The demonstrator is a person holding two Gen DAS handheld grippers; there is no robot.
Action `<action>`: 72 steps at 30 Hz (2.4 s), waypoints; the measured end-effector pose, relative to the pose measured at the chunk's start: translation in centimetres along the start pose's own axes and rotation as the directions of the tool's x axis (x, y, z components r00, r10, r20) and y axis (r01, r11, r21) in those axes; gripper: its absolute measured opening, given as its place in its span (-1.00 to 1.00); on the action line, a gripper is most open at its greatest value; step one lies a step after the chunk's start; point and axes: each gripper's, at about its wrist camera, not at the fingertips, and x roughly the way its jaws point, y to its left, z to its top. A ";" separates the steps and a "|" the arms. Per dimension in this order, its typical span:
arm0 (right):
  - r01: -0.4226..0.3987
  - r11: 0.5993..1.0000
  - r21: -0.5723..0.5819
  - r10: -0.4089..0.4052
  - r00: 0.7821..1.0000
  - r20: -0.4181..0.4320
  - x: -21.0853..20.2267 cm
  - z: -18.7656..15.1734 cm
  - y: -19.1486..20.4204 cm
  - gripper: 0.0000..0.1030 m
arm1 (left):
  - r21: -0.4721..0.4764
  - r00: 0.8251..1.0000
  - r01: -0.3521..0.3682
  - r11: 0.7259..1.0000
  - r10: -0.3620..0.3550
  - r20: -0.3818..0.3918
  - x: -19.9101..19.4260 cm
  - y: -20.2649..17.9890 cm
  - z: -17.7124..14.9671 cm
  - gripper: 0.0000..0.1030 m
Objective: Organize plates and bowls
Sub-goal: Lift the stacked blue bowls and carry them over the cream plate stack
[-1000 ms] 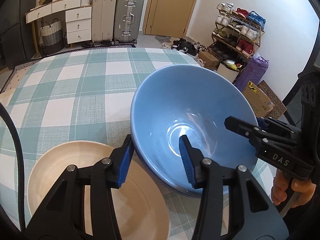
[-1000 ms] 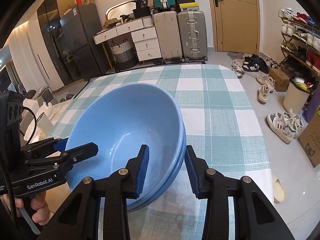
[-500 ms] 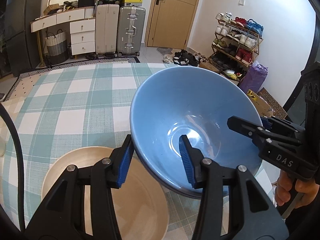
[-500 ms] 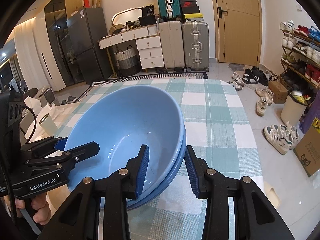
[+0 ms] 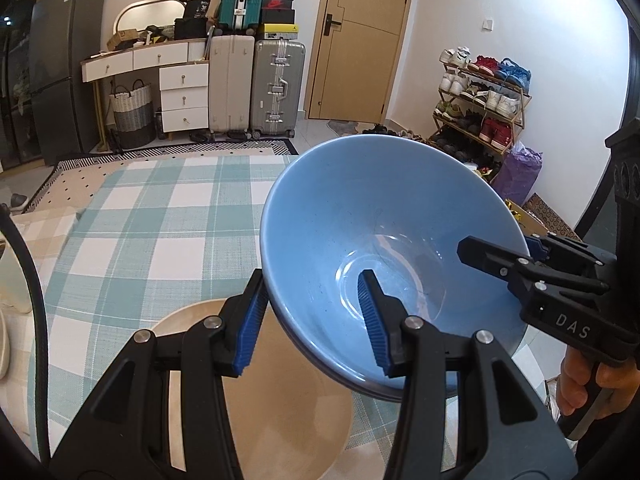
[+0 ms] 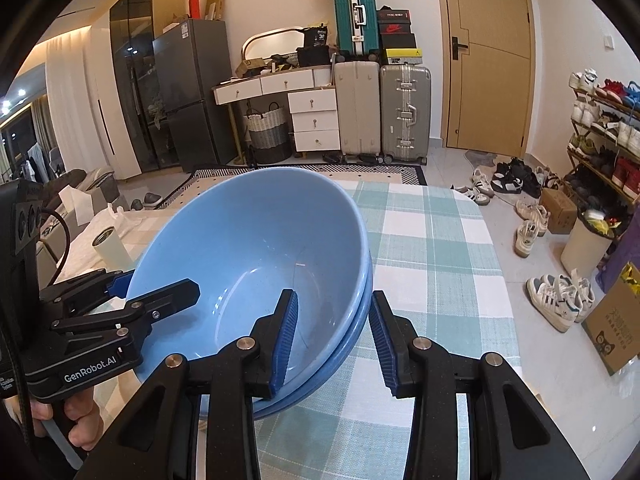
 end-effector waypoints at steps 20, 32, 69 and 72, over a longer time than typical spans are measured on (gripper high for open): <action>-0.081 0.995 -0.062 0.079 0.997 -0.022 1.5 0.4 5.9 -0.26 | -0.061 0.992 -0.117 0.991 0.119 0.037 -6.2 4.8 -1.3 -0.17; -0.146 0.985 -0.089 0.140 0.988 -0.065 4.9 0.2 9.5 -0.26 | -0.091 0.979 -0.198 0.976 0.201 0.018 -7.5 8.9 -2.4 -0.17; -0.138 0.986 -0.094 0.123 0.981 -0.147 8.8 -1.9 10.2 -0.26 | -0.094 0.975 -0.206 0.974 0.197 -0.101 -0.4 12.8 -5.0 -0.17; -0.139 0.986 -0.093 0.124 0.981 -0.147 8.8 -1.9 10.1 -0.26 | -0.095 0.976 -0.205 0.974 0.195 -0.101 -0.3 13.0 -5.1 -0.17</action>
